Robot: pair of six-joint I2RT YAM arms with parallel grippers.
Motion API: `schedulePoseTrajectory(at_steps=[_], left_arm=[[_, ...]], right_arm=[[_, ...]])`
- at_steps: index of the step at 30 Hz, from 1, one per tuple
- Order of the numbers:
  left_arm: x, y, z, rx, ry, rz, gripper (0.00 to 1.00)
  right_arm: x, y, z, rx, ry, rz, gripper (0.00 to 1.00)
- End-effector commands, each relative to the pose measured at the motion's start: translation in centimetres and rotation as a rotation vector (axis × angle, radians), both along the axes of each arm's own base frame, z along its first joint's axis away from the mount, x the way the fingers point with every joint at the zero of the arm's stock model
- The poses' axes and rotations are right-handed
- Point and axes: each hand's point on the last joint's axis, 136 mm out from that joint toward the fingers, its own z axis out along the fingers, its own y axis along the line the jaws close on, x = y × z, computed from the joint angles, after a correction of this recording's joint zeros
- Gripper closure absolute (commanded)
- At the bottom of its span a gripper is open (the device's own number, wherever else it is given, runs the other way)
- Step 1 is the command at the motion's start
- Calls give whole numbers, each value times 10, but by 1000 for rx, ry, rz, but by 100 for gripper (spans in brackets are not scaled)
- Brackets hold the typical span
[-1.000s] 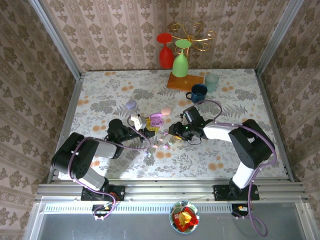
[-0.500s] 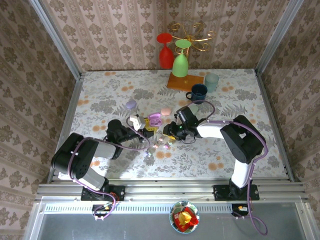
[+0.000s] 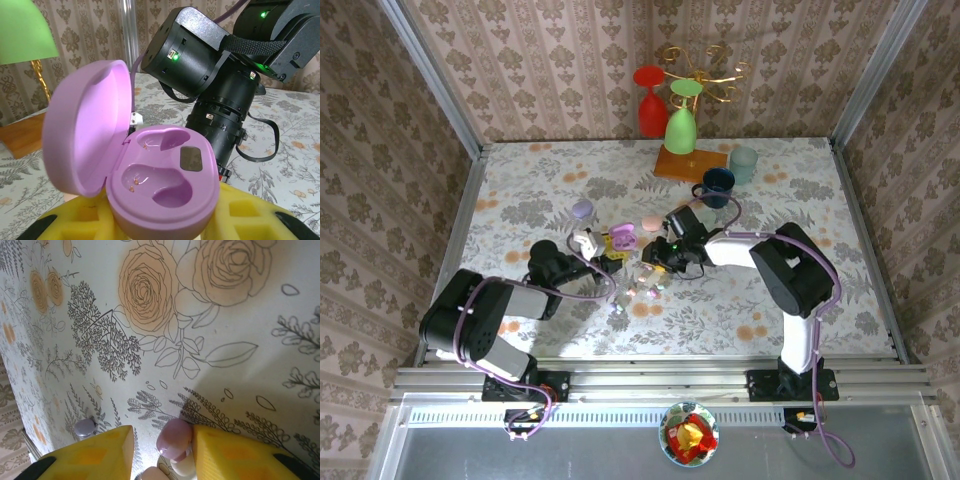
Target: Insert the wireless bluetooth earbuds into the charging case
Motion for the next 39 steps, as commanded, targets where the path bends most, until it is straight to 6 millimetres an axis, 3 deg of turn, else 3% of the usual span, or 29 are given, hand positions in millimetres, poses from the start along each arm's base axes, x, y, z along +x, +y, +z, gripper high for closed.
schedulePoseTrajectory(at_steps=[1,7,13,22,32,39], left_arm=[[0,6,11,-11,-58,21,69],[8,17,13,-11,-70,67,69],[18,26,16,-14,-72,120,69],[48,72,29,-28,-88,283,69],[70,124,35,-3,-82,496,69],[77,151,39,-20,-89,609,69]], right_arm=[[7,-4,-9,-58,-8,18,62],[12,0,-8,-82,-11,60,62],[18,-16,8,-213,-95,100,58],[15,-41,39,-624,-318,104,56],[6,-20,61,-993,-510,177,55],[2,-2,51,-1113,-531,258,53]])
